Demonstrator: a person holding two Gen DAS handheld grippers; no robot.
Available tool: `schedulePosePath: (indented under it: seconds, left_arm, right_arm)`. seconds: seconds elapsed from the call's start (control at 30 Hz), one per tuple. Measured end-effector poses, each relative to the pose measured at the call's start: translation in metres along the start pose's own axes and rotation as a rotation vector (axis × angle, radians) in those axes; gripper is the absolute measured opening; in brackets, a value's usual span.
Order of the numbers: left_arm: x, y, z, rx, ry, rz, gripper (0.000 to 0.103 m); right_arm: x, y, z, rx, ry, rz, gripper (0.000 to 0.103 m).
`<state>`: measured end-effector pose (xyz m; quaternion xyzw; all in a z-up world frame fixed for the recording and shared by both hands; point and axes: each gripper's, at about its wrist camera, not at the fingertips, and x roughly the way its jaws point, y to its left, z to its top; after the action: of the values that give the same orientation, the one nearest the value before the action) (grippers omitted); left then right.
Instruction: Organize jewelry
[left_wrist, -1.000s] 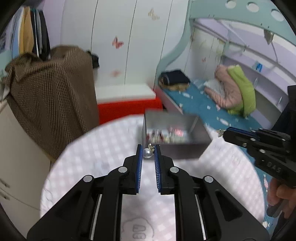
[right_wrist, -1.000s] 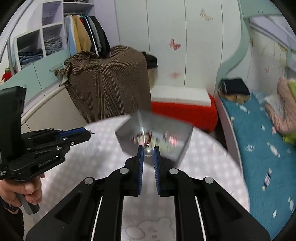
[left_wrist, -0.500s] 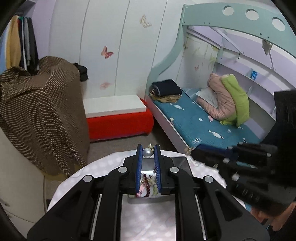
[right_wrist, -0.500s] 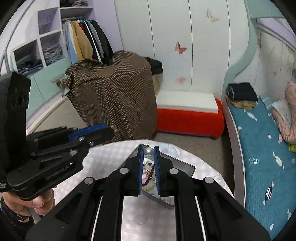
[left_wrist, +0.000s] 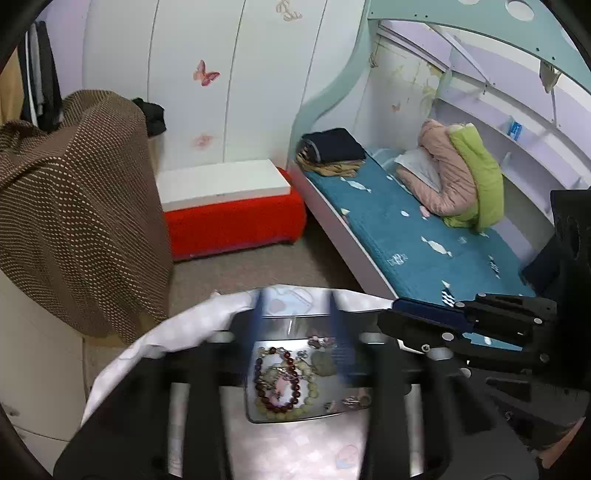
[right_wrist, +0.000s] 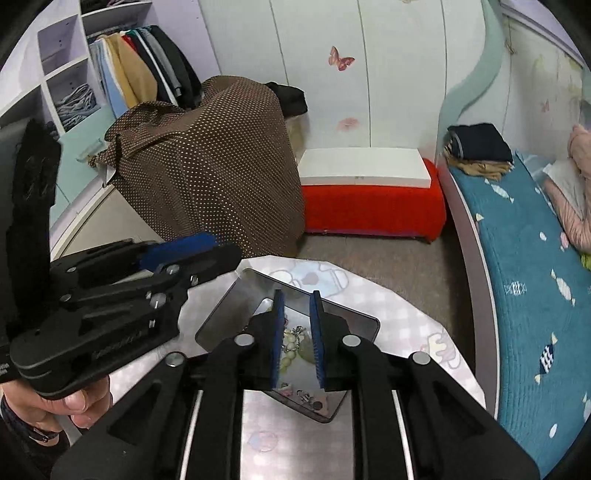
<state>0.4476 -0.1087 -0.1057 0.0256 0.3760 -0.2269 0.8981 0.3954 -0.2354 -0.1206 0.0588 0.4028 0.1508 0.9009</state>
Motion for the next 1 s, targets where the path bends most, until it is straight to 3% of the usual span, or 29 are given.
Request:
schedulePosePath:
  seconds: [0.1, 0.13, 0.17, 0.2, 0.23, 0.53, 0.7, 1.0]
  left_arm:
    - [-0.007, 0.006, -0.002, -0.024, -0.022, 0.044, 0.081]
    - [-0.013, 0.01, -0.004, -0.043, -0.042, 0.057, 0.094]
    - [-0.018, 0.012, -0.005, -0.052, -0.058, 0.072, 0.095]
    - [-0.023, 0.014, -0.006, -0.057, -0.069, 0.082, 0.095]
    - [-0.029, 0.015, -0.006, -0.065, -0.077, 0.083, 0.095]
    - [-0.102, 0.005, -0.025, -0.047, -0.2, 0.262, 0.098]
    - [-0.145, -0.007, -0.047, -0.019, -0.256, 0.326, 0.098]
    - [-0.228, -0.031, -0.112, -0.044, -0.353, 0.366, 0.098]
  right_arm:
    - [-0.002, -0.004, -0.002, 0.015, -0.001, -0.004, 0.023]
    - [-0.003, -0.006, -0.003, 0.023, -0.003, -0.01, 0.037]
    - [-0.005, -0.007, -0.003, 0.031, -0.006, -0.012, 0.051]
    - [-0.007, -0.009, -0.004, 0.042, -0.016, -0.011, 0.081]
    - [-0.01, -0.009, -0.004, 0.047, -0.031, -0.02, 0.092]
    - [-0.042, -0.003, -0.013, 0.09, -0.117, -0.064, 0.095]
    - [-0.08, 0.01, -0.025, 0.098, -0.204, -0.096, 0.095]
    - [-0.169, 0.046, -0.084, 0.082, -0.351, -0.197, 0.095]
